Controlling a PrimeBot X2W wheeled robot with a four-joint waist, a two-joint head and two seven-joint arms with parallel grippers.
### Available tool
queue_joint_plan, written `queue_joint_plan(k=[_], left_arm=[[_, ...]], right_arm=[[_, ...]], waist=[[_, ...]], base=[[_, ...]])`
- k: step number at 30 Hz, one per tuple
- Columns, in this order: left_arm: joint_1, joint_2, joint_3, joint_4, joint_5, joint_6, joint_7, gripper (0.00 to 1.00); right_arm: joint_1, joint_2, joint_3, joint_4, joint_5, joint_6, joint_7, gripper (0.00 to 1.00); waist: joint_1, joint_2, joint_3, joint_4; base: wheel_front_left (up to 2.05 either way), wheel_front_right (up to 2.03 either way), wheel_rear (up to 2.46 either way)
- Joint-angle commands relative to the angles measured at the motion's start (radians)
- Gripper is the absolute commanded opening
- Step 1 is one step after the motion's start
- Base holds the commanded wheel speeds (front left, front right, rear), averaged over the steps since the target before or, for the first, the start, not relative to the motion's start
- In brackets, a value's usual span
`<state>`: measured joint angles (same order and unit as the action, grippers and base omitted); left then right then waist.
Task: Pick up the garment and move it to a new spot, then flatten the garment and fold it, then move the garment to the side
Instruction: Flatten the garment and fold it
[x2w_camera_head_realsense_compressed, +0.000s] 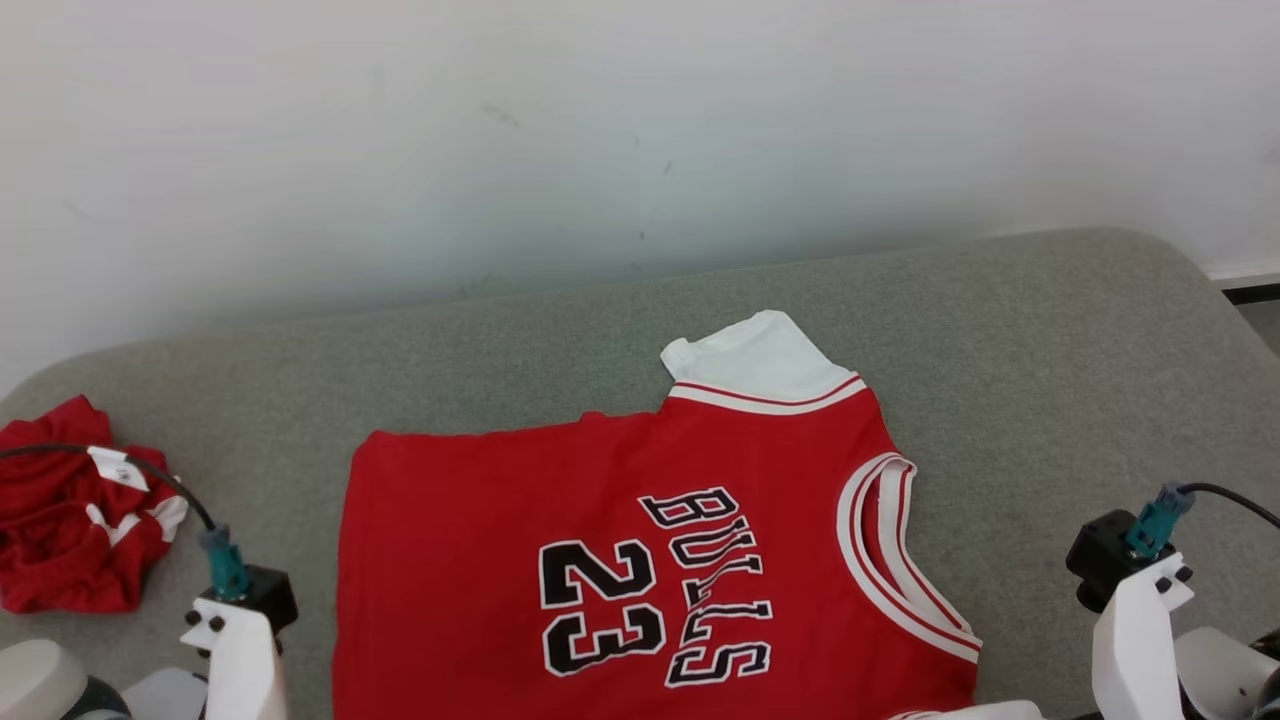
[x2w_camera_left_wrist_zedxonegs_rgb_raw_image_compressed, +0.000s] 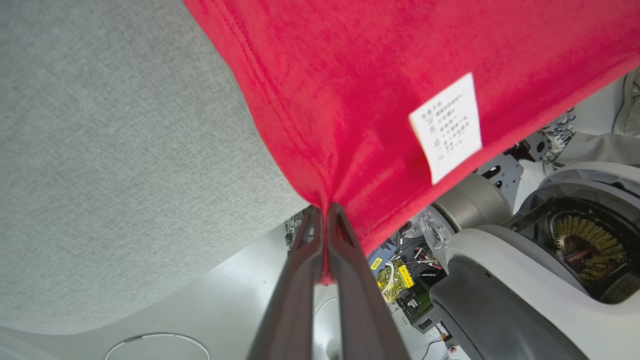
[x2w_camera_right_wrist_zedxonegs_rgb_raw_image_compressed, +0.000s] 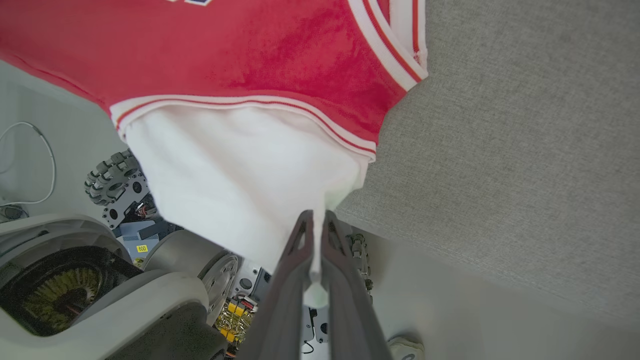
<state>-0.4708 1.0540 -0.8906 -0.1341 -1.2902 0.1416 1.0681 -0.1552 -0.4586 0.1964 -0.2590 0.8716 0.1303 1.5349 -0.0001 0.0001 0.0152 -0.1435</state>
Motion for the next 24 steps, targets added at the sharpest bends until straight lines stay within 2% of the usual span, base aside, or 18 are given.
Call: queue_joint_plan(k=[1, 14, 24], left_arm=[[-0.009, -0.008, 0.002, 0.008, -0.016, 0.000, 0.005, 0.00], [-0.139, -0.123, 0.016, 0.208, -0.013, -0.026, 0.060, 0.00], [-0.225, -0.200, 0.023, 0.348, 0.010, -0.060, 0.048, 0.00]], right_arm=[[-0.014, 0.007, -0.006, 0.000, -0.005, 0.001, 0.010, 0.00], [-0.205, 0.134, -0.066, 0.226, -0.135, 0.001, 0.029, 0.00], [-0.345, 0.213, -0.072, 0.397, -0.235, 0.000, -0.058, 0.00]], waist=[[0.0001, -0.0001, 0.008, 0.001], [0.0001, -0.0001, 0.095, 0.005], [0.0001, -0.0001, 0.145, 0.005]], base=[[0.00, 0.00, 0.00], [0.00, 0.00, 0.00], [0.00, 0.00, 0.00]])
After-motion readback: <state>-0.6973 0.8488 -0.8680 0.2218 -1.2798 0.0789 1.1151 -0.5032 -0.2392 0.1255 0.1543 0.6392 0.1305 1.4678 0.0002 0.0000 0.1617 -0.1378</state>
